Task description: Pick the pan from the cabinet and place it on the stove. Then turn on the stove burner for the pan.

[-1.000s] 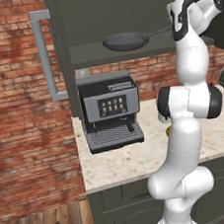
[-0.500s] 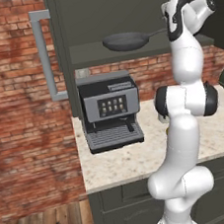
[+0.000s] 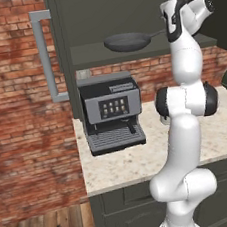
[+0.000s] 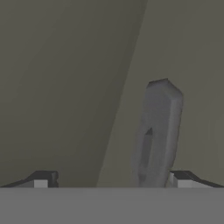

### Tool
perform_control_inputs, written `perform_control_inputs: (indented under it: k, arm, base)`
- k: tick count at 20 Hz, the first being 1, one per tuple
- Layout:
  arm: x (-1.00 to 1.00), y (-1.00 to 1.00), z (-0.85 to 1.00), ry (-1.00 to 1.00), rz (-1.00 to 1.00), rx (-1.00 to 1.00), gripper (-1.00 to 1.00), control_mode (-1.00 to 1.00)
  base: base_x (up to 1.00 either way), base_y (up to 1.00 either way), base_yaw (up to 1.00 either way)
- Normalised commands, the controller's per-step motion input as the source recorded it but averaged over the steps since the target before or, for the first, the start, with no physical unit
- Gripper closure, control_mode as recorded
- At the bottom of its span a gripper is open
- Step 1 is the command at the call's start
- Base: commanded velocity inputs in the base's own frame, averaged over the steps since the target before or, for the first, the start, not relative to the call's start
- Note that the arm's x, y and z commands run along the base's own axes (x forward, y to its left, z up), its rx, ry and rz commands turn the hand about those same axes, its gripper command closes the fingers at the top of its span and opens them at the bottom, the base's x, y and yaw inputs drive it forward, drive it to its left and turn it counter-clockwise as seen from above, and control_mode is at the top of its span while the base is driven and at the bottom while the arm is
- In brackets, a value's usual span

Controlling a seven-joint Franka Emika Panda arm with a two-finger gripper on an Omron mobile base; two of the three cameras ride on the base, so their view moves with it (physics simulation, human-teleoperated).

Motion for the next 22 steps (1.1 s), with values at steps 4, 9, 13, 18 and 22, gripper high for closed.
perform_control_inputs:
  k: [4,9,13,18,22]
  arm:
    - [0.25,0.08,-0.16,-0.03,0.01,0.0,-1.0,-1.0]
    - [0.26,0.09,-0.16,-0.02,0.01,0.0,-1.0,-1.0]
    - [0.27,0.07,-0.15,-0.02,0.01,0.0,-1.0,-1.0]
    - [0.27,0.07,-0.15,-0.01,0.01,0.0,-1.0,-1.0]
    - [0.26,0.07,-0.14,-0.01,0.01,0.0,-1.0,-1.0]
  base:
    - [0.0,0.0,0.0]
    - [0.0,0.0,0.0]
    - [0.0,0.0,0.0]
    - [0.0,0.0,0.0]
    - [0.0,0.0,0.0]
